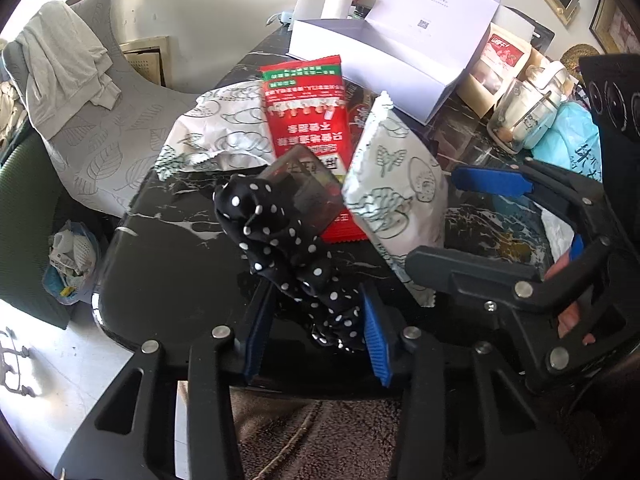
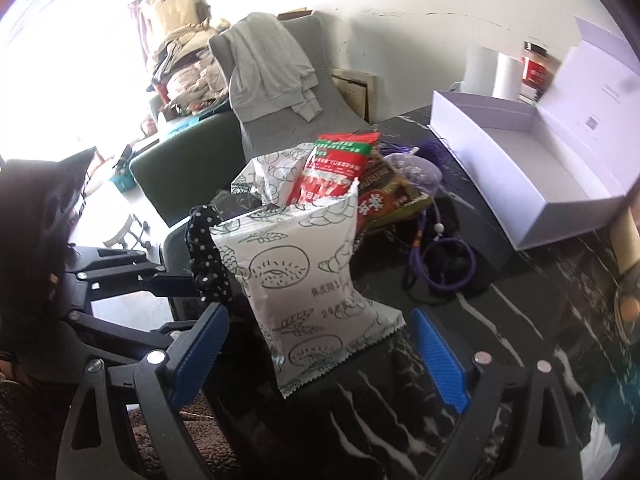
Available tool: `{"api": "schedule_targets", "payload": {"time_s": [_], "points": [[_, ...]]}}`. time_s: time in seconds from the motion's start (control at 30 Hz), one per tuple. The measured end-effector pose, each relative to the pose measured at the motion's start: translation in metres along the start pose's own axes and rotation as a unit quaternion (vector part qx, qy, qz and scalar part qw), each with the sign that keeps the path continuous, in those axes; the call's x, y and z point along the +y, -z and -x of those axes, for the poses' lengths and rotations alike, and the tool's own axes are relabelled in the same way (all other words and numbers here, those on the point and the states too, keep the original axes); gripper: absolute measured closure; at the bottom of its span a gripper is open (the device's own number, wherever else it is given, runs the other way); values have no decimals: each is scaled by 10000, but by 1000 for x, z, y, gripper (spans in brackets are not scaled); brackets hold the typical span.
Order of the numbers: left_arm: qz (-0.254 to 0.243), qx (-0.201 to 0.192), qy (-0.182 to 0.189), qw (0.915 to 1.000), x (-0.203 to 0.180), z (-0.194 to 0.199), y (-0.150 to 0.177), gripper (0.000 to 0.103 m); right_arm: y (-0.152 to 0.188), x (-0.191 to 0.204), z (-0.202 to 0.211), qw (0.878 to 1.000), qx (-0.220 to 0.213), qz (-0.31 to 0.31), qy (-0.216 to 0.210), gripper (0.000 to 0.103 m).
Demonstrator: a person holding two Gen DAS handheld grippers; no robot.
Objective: Organize objects
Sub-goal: 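Grasp the polka-dot scrunchie with the left gripper while the right gripper grasps the white patterned packet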
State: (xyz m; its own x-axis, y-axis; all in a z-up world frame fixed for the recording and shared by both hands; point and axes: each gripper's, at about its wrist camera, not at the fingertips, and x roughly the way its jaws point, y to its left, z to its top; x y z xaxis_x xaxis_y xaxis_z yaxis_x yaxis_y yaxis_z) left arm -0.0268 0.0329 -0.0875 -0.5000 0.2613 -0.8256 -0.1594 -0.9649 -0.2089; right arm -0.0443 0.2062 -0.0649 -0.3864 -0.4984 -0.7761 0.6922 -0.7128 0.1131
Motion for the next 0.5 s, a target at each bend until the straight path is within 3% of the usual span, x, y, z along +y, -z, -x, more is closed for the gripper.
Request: {"api": "schedule_targets", "payload": {"time_s": [0.13,0.23,0.3,0.5], "points": [[75,-19,-14,10000,7,2,1,63,-5,1,-7,9998,7,179,-40,11],[86,-37,-4,10000,10,4,2,64,-7,3,-13,9993,55,354,-124,32],[52,-52,-36,10000,8,4,2,71,-6,6,-16,9989,53,454,-140,43],[171,-73,-38,9998,13,4,2,79,0,9,-10,9986,-21,492,-189,48]]}}
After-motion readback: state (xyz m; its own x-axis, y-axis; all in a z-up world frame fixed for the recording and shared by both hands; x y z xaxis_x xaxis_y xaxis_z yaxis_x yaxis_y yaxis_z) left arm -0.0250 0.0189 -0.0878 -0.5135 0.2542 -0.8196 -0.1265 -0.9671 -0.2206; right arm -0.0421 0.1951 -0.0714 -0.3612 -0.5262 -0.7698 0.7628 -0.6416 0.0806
